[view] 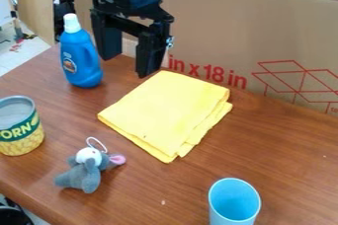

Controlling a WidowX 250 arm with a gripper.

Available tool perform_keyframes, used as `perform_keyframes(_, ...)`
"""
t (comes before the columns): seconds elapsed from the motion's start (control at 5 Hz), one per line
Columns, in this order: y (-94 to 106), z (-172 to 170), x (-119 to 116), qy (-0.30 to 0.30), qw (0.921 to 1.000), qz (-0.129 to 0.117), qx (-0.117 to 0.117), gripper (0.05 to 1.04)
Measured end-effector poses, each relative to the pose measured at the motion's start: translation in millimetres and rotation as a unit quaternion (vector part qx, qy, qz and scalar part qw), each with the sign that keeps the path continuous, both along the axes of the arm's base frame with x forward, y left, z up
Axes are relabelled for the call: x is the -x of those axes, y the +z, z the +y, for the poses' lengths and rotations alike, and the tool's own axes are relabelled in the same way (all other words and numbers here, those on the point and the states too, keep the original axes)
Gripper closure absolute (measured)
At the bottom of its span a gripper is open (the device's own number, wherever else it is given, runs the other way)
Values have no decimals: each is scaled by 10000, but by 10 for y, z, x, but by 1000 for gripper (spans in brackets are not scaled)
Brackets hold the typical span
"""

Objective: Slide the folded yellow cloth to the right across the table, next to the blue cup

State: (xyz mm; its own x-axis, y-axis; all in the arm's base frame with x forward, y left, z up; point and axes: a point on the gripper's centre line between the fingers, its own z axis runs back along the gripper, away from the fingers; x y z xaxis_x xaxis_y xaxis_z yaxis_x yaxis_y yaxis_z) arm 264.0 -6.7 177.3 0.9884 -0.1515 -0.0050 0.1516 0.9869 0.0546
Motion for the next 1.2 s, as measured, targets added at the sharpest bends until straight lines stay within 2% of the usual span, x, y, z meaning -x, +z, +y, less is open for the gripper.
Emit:
perform_keyframes(0.2,-51,3,3,-1,9999,99,-13,81)
perform_keyframes(0.4,-204,-11,-183,-258,9992,139,258,81)
perform_keyframes(0.6,-374,66,-396,-210,9989,94,410,81)
perform_keyframes(0.8,-516,72,-559,-317,9986,-157,389,81)
perform_keyframes(1.0,-725,189,-710,-138,9993,-298,183,81)
perform_keyframes(1.2,-845,297,-831,-39,9985,-522,185,81)
